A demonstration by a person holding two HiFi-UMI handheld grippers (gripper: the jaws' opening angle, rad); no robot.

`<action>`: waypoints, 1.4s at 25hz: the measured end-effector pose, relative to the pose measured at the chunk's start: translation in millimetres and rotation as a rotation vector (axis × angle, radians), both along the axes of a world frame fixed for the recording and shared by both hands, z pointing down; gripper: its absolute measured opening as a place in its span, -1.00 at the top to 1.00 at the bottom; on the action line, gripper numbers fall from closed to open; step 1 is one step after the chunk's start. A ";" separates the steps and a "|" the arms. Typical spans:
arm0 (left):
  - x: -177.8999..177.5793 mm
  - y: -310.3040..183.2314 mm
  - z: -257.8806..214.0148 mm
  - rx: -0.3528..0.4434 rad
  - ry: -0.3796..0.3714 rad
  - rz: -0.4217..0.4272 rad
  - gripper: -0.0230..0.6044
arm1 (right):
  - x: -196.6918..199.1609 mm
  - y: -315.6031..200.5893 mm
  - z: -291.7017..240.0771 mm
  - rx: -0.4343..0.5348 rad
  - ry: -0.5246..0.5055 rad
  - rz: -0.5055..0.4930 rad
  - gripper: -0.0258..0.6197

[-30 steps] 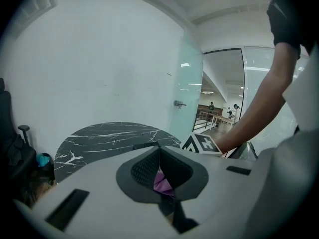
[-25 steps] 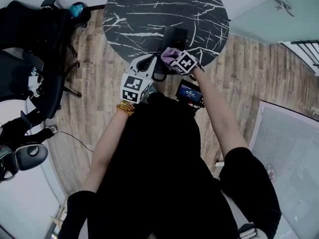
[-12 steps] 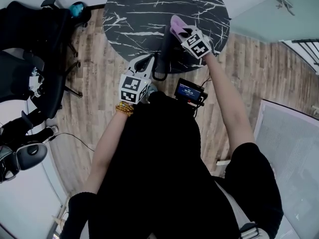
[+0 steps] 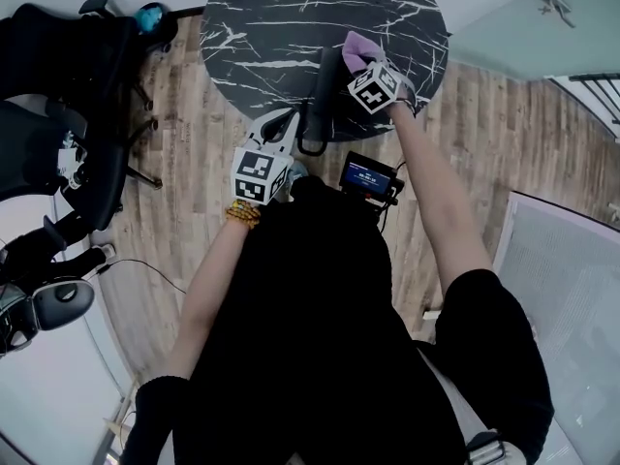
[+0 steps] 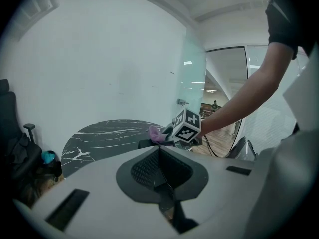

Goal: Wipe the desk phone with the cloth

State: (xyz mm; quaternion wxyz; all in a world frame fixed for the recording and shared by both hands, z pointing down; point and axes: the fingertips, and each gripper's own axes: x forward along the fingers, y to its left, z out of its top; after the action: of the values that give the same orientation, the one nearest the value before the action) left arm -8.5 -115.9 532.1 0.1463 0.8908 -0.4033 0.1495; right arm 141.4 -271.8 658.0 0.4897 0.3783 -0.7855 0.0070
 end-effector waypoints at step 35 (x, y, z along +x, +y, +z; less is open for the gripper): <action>2.2 -4.2 6.2 -0.011 0.008 0.031 0.88 | -9.8 16.4 16.0 -0.065 -0.083 0.103 0.74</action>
State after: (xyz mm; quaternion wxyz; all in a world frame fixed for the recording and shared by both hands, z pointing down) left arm -6.4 -120.1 538.3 0.1506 0.8968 -0.3879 0.1506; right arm 131.5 -255.4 674.0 0.4678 0.4016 -0.7839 0.0734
